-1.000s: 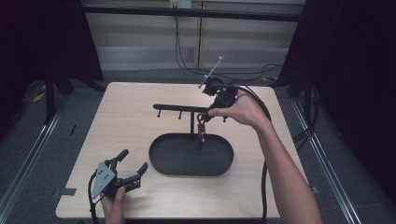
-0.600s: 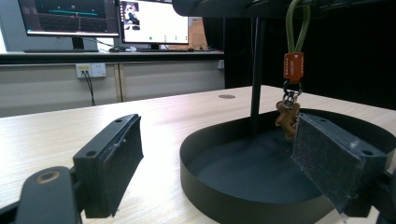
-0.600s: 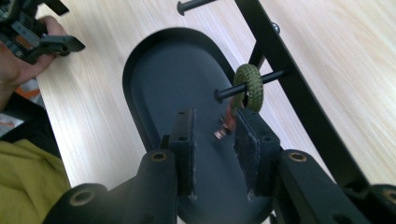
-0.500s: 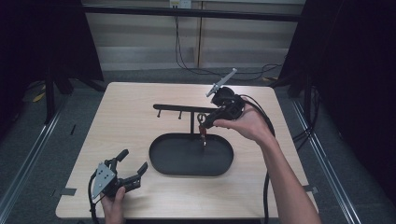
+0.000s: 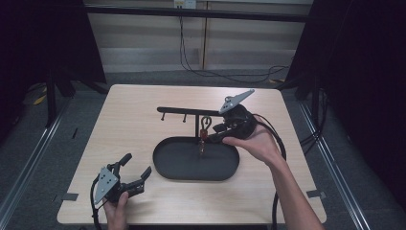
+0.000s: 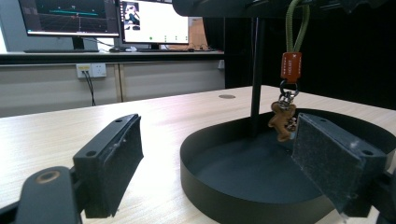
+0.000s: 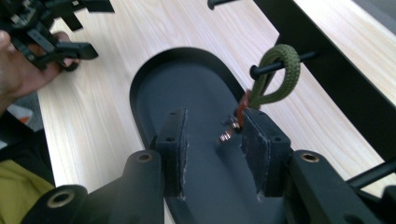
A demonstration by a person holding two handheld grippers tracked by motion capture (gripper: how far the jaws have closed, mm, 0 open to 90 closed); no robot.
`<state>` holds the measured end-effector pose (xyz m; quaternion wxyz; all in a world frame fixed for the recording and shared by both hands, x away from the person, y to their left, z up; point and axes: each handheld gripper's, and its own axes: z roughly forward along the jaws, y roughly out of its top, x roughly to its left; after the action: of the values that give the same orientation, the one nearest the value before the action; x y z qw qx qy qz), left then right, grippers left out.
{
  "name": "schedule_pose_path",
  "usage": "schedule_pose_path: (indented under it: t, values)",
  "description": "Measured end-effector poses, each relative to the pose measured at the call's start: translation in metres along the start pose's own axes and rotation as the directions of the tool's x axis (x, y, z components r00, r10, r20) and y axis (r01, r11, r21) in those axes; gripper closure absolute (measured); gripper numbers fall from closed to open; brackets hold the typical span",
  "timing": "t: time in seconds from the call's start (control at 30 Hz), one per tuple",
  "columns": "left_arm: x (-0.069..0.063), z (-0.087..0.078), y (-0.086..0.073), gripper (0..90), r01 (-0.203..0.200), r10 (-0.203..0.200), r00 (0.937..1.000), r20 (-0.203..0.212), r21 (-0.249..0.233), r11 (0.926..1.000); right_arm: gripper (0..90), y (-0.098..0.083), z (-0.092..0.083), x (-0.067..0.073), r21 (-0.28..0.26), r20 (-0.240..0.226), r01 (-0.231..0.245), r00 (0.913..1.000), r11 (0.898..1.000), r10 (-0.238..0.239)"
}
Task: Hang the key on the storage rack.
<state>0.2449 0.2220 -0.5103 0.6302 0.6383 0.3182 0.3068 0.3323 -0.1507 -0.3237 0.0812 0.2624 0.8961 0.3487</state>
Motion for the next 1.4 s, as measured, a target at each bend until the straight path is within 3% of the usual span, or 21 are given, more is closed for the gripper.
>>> schedule_pose_path:
  t: [0.17,0.27,0.37,0.4,0.43,0.47,0.5,0.53,0.6,0.63,0.67,0.83,0.9,0.93,1.0,1.07,1.13,1.2,1.3,1.33,1.4]
  values:
    - [0.000,0.000,0.000,15.8,-0.003,0.003,1.0000,-0.001,0.002,1.0000,60.5,-0.013,0.002,0.012,-0.108,0.017,-0.056,0.9982,0.993,0.058]
    - [0.000,0.000,0.000,15.8,-0.001,0.001,1.0000,-0.002,0.001,1.0000,58.4,-0.021,0.007,0.020,-0.150,0.025,-0.045,0.9985,0.988,0.049]
    - [0.000,0.000,0.000,15.8,0.000,0.000,1.0000,-0.001,0.000,1.0000,54.9,-0.031,0.009,0.024,-0.237,0.014,-0.076,0.9966,0.968,0.081]
    - [0.000,0.000,0.000,15.8,0.001,-0.001,1.0000,0.000,-0.001,1.0000,49.4,-0.039,0.010,0.024,-0.265,0.021,-0.110,0.9926,0.958,0.120]
    - [0.000,0.000,0.000,15.8,0.001,-0.001,1.0000,0.000,-0.001,1.0000,49.4,-0.039,0.010,0.024,-0.265,0.021,-0.110,0.9926,0.958,0.120]
    - [0.000,0.000,0.000,15.8,0.000,0.000,1.0000,-0.001,-0.001,1.0000,48.7,-0.047,0.010,0.025,-0.306,0.005,-0.126,0.9910,0.944,0.134]
    - [0.000,0.000,0.000,15.8,0.000,0.000,1.0000,-0.001,-0.001,1.0000,48.7,-0.047,0.010,0.025,-0.306,0.005,-0.126,0.9910,0.944,0.134]
    - [0.000,0.000,0.000,15.8,-0.004,0.004,1.0000,-0.004,0.002,1.0000,46.7,-0.055,0.011,0.027,-0.339,0.014,-0.136,0.9887,0.931,0.149]
    - [0.001,0.000,0.000,15.8,0.009,-0.009,0.9999,0.006,0.002,1.0000,45.6,-0.058,0.011,0.028,-0.342,0.025,-0.130,0.9889,0.931,0.147]
    - [0.001,0.000,0.000,15.8,-0.003,0.003,1.0000,0.003,0.004,1.0000,44.0,-0.061,0.011,0.031,-0.347,0.057,-0.119,0.9874,0.930,0.148]
    - [0.000,0.000,0.000,15.8,-0.004,0.004,1.0000,0.002,0.002,1.0000,43.6,-0.066,0.012,0.032,-0.372,0.058,-0.121,0.9865,0.920,0.153]
    - [0.001,-0.001,0.000,15.8,-0.007,0.007,1.0000,0.004,0.000,1.0000,37.0,-0.084,0.020,0.033,-0.404,0.055,-0.139,0.9828,0.904,0.176]
    - [0.002,-0.001,0.000,15.8,-0.001,0.001,1.0000,-0.007,0.000,1.0000,33.5,-0.093,0.022,0.032,-0.431,0.038,-0.154,0.9813,0.889,0.188]
    - [0.002,0.000,0.000,15.8,0.005,-0.005,0.9999,-0.009,0.005,1.0000,29.5,-0.103,0.022,0.031,-0.464,0.034,-0.168,0.9778,0.870,0.207]
    - [0.002,-0.001,0.000,15.9,-0.003,0.003,1.0000,-0.005,0.000,1.0000,28.2,-0.108,0.022,0.030,-0.477,0.036,-0.166,0.9774,0.863,0.208]
    - [0.001,-0.001,0.000,15.8,-0.009,0.009,1.0000,-0.003,0.003,1.0000,21.9,-0.126,0.025,0.032,-0.527,0.034,-0.187,0.9701,0.829,0.240]
    - [0.000,0.000,0.000,15.8,-0.004,0.004,1.0000,-0.004,-0.001,1.0000,17.5,-0.132,0.027,0.034,-0.529,0.043,-0.187,0.9684,0.828,0.246]
    - [0.000,0.000,0.000,15.8,-0.005,0.005,1.0000,-0.006,0.001,1.0000,15.2,-0.150,0.031,0.036,-0.558,0.021,-0.214,0.9623,0.802,0.271]
    - [0.000,0.000,0.000,15.8,-0.005,0.005,1.0000,-0.007,0.002,1.0000,15.2,-0.171,0.036,0.037,-0.620,0.027,-0.251,0.9401,0.743,0.340]
    - [0.000,0.000,0.000,15.8,-0.006,0.006,1.0000,-0.007,0.002,1.0000,15.2,-0.181,0.041,0.039,-0.625,0.067,-0.236,0.9334,0.744,0.353]
    - [0.001,0.000,0.000,15.8,-0.010,0.010,0.9999,-0.007,0.006,0.9999,15.5,-0.191,0.047,0.042,-0.629,0.089,-0.206,0.9391,0.750,0.332]
